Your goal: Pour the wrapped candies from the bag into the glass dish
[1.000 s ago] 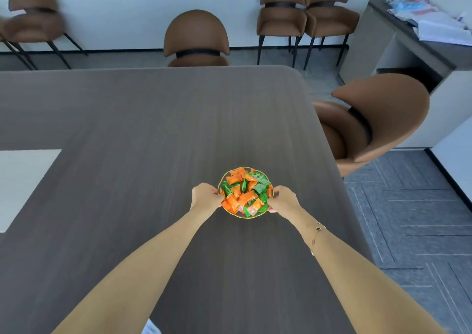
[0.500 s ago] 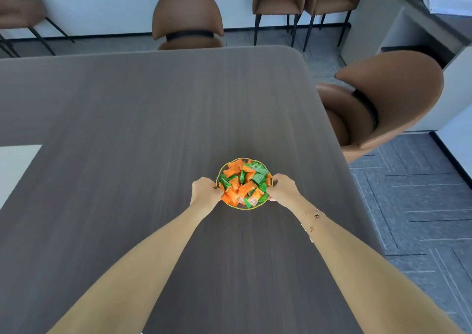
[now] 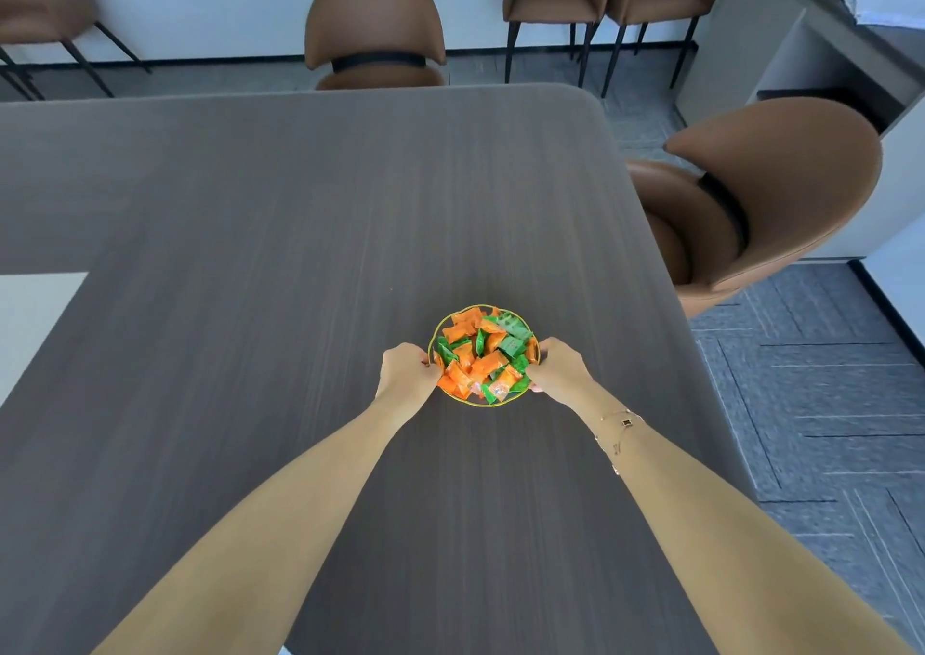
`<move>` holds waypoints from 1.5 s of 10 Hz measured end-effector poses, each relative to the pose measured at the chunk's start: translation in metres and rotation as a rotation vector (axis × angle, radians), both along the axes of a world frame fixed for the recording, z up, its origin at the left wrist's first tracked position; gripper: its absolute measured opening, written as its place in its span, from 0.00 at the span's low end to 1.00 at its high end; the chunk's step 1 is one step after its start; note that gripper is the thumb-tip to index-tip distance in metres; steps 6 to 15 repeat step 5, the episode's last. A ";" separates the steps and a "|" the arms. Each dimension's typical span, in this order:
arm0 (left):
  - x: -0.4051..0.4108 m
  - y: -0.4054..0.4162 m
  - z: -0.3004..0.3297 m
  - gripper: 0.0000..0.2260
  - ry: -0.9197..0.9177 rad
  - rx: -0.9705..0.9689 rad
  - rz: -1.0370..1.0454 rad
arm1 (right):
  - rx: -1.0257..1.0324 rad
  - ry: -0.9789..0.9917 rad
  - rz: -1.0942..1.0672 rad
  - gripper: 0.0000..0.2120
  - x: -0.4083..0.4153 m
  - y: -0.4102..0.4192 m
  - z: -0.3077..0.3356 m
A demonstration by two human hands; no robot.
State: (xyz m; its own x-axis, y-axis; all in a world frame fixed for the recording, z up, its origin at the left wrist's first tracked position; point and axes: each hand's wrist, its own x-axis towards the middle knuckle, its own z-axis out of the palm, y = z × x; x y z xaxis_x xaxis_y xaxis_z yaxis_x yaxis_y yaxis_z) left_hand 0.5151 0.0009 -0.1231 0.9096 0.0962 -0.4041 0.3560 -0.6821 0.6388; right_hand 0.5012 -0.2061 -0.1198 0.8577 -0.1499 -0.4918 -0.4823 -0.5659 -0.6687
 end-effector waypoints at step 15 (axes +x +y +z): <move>-0.177 0.058 0.084 0.15 0.062 -0.182 0.276 | 0.150 0.094 -0.192 0.13 -0.205 -0.022 0.011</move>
